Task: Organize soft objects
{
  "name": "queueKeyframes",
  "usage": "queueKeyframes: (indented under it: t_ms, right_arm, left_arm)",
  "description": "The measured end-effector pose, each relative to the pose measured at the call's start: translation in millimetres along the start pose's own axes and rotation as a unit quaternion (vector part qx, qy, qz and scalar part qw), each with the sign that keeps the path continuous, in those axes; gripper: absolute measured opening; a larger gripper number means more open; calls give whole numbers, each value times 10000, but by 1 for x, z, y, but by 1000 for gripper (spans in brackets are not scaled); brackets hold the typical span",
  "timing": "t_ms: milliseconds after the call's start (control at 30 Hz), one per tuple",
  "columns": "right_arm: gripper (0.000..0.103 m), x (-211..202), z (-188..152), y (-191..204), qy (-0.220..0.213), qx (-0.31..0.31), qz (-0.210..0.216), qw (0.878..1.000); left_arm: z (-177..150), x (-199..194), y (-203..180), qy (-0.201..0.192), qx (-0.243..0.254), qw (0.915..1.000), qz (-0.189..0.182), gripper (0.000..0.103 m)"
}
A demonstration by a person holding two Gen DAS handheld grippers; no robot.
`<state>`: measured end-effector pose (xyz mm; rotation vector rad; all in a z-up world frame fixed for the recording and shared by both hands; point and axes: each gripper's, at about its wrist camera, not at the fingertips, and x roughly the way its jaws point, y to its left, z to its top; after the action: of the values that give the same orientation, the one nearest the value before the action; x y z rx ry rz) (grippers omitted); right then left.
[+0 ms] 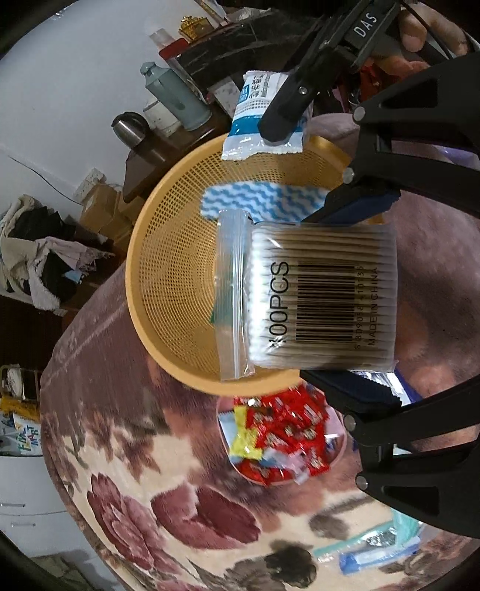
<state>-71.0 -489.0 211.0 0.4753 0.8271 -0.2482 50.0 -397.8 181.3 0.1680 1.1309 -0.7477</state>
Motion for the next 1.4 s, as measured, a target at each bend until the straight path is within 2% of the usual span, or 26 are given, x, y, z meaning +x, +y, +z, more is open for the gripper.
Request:
queueKeyframes:
  t_ms: [200,267,300,333,400,533,633,1000,1100,1400]
  right_arm:
    - [74,9,15,-8,-41,93,17,9999]
    - [87,8,19,-12,-131,266,270,9992]
    - [102,7,20,-13,-156,355,283,9988]
    - [103,5,20,-16,-230,444,251,9984]
    - [103,2,20,-18,-373,488,156,9980]
    - [103,4,16,-17,-250,390,-3,9989]
    - [103,3,9,-16,-173,390,-204,9989]
    - [103,-7,-7,-8,-42,363,-461,9983]
    - [103,-4,-11,-2,113,299,-666,9973]
    - [103,-1,-27,17,209,227,-597,9977]
  left_arm:
    - [16,16,-8,57,-87,9996,-257,75]
    - [17,18,-8,70,-149,9995,-252,84]
    - [17,18,-8,46,-164,9996,-220,91]
    - [17,15,-8,-14,-141,9998,-157,98]
    - [16,12,-8,-49,-60,10000,16,103]
    - [14,3,-4,-199,-26,9994,291,103]
    - [10,-2,3,-189,-113,9993,313,103]
    - [-10,-19,20,-166,-250,9990,328,103]
    - [-16,-24,24,-168,-273,9988,360,103]
    - [-33,-38,45,-199,-402,9980,439,103]
